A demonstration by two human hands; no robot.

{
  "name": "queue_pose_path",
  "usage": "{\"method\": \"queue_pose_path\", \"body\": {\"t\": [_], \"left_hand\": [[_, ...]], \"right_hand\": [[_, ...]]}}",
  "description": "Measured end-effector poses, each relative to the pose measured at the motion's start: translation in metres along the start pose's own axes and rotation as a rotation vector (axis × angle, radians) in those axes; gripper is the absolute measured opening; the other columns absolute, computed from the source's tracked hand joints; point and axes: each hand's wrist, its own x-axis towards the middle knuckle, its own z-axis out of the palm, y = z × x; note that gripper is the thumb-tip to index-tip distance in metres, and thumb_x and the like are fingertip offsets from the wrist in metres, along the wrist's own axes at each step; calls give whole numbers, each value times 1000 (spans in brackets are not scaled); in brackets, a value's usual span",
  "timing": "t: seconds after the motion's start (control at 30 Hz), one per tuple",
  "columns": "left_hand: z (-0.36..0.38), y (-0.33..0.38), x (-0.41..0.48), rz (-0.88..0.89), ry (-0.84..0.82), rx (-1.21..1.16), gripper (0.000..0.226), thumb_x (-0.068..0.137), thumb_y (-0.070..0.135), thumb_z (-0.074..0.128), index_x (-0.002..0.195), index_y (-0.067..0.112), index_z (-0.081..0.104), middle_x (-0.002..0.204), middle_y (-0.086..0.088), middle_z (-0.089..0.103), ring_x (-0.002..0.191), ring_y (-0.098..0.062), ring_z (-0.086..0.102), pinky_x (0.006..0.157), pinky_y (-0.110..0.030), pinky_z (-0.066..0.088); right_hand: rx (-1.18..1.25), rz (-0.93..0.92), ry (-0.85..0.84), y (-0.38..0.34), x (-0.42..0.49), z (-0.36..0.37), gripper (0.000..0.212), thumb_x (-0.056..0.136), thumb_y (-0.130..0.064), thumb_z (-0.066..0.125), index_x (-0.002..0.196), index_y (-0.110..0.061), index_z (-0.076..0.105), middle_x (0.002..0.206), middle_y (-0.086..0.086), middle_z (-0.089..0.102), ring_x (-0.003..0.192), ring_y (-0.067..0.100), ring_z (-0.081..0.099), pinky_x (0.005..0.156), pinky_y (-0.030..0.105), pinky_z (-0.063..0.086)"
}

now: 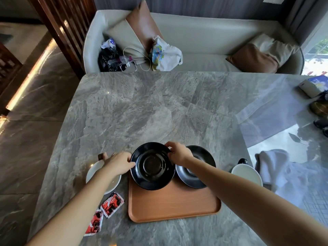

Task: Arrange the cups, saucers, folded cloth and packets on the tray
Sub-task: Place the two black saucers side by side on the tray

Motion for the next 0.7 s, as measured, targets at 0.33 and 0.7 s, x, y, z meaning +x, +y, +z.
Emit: {"method": "queue_pose_path", "body": {"t": [0.33,0.7], "left_hand": [[8,-3,0,15,23,101,36,88,44,50,60,22,42,66,9,49,107,-26,55,113,-58,-3],[13,-9,10,1,60,111,7,87,23,48,80,23,48,96,3,67,105,-21,58,111,-48,14]], "right_hand": [[-151,-16,34,1,1,14,37,85,-14,48,117,-31,56,117,0,67,112,26,57,94,39,31],[-126,-5,59,-2,3,21,37,82,-15,50,113,-33,59,113,-1,68,112,25,58,93,38,29]]}}
